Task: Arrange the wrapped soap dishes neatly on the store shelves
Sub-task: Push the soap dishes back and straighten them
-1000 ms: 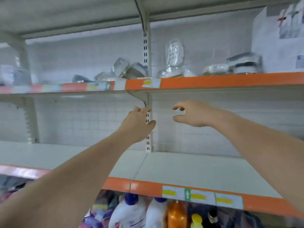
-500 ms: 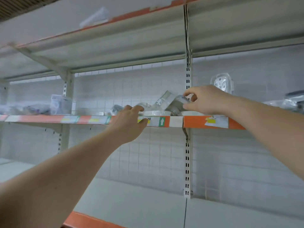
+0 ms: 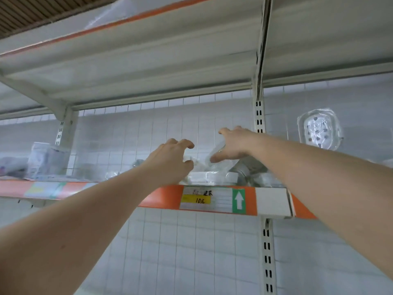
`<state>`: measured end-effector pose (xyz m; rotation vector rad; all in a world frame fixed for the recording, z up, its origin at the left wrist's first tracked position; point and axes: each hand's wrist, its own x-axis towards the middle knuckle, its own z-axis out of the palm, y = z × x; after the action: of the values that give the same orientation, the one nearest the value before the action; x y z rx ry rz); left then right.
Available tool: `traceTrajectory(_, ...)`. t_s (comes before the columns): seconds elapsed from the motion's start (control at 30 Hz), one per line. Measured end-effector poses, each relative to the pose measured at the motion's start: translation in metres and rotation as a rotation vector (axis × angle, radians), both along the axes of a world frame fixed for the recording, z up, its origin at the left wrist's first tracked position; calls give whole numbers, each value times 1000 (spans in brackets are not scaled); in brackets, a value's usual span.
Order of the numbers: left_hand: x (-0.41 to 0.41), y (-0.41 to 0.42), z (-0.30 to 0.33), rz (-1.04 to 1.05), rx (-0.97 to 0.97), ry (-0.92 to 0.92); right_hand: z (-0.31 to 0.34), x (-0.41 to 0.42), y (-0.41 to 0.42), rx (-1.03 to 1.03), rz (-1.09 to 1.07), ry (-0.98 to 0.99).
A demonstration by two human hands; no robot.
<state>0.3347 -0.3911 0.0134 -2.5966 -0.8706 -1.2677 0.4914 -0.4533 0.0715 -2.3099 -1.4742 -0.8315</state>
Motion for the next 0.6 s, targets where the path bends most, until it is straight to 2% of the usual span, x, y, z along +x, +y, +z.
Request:
traceTrajectory(0.13,16,33,12,-101,-29,-2,2,13,15,-3,-103,0)
traceTrajectory(0.23,33,54,25,-191,-91,42,13,22,8,114,-20,-1)
traceTrajectory(0.3,42,64,38,-296,-156,77,24,27,-5,142,199,194)
traceTrajectory(0.4,46,74,56,-532,-367,116,31,39,-19,104,492,579)
traceTrajectory(0.47,47,82,62,-667,-504,131,28,53,-16,110,558,702)
traceTrajectory(0.53,50,90,64,-765,-555,98,26,61,-8,150,615,793)
traceTrajectory(0.6,52,95,66,-795,-576,-9,31,62,-4,298,649,856)
